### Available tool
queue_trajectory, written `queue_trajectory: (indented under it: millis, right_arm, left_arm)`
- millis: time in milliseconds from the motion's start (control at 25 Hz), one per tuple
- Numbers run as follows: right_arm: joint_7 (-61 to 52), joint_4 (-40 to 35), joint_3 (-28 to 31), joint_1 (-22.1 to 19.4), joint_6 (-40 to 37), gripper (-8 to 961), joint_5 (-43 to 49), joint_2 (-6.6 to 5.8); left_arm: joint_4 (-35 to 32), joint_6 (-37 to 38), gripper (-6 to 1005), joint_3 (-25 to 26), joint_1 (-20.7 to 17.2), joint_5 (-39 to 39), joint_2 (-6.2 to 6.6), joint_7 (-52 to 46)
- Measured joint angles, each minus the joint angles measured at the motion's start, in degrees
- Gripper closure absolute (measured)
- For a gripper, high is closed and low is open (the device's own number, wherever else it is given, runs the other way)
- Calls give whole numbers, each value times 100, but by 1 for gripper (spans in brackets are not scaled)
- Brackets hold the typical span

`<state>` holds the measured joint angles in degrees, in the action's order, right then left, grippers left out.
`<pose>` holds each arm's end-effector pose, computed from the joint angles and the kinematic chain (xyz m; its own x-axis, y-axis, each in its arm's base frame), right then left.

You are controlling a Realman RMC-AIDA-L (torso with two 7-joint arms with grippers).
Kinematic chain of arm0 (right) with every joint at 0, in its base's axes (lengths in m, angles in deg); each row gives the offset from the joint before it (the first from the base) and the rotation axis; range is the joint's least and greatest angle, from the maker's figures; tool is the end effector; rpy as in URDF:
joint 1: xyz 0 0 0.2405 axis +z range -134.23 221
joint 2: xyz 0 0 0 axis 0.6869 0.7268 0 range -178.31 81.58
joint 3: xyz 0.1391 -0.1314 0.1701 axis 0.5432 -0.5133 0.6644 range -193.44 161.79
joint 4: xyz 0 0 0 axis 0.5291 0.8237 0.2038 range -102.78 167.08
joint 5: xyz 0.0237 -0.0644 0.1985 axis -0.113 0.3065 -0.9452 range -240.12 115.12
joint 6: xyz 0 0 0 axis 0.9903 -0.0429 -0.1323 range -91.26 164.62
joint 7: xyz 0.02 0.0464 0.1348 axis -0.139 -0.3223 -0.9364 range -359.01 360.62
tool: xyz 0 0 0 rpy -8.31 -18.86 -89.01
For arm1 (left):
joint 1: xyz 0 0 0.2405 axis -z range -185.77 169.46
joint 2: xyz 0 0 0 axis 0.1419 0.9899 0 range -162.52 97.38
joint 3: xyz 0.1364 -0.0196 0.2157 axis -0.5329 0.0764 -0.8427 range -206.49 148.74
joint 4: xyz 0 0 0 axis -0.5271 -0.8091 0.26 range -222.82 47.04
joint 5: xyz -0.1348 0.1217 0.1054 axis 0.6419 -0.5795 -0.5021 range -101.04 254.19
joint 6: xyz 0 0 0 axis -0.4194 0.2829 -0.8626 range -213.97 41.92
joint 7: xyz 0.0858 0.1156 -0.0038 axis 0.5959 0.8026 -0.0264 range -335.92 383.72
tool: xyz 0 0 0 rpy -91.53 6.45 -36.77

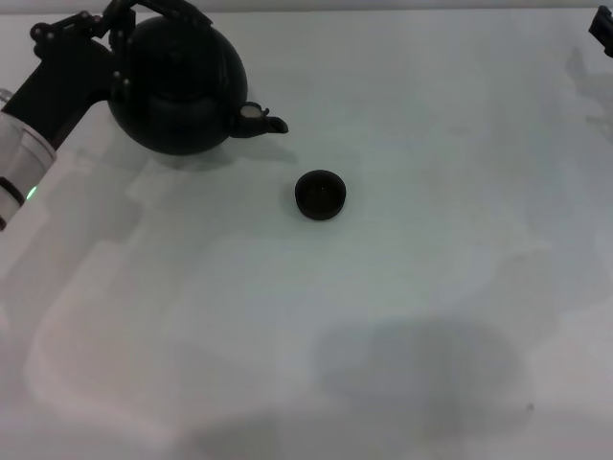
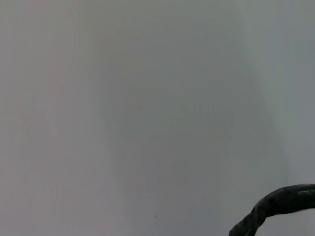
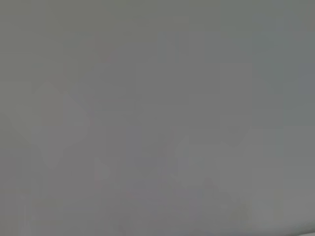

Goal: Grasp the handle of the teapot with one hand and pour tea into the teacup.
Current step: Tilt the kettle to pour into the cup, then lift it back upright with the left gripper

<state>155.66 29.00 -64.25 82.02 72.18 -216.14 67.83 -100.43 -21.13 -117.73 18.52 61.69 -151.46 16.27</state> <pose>0.3585 0.4070 0.0154 0.5598 -0.2914 -0.7757 -0.7925 0.0850 -0.6039 -0.2911 0.3504 -0.0239 0.8548 -0.1669 0.4914 0.3887 -0.4214 -0.8193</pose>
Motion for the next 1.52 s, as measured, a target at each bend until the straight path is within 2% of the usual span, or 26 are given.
queue_trajectory:
  millis: [280,1120,1520]
  right_arm:
    - [0,16,0,-17,1,142,6,0]
    - [-3,159,9,30,33,141,-11,0]
    - [-16,159,9,30,16,142,-18,0]
  left_arm:
    - [-185,-32,917,-9,68,-430,-3,276]
    - [-195,-430,918,-8,376,-804,15,317]
    - [-202,-653,918,-9,516,-988,-12,690]
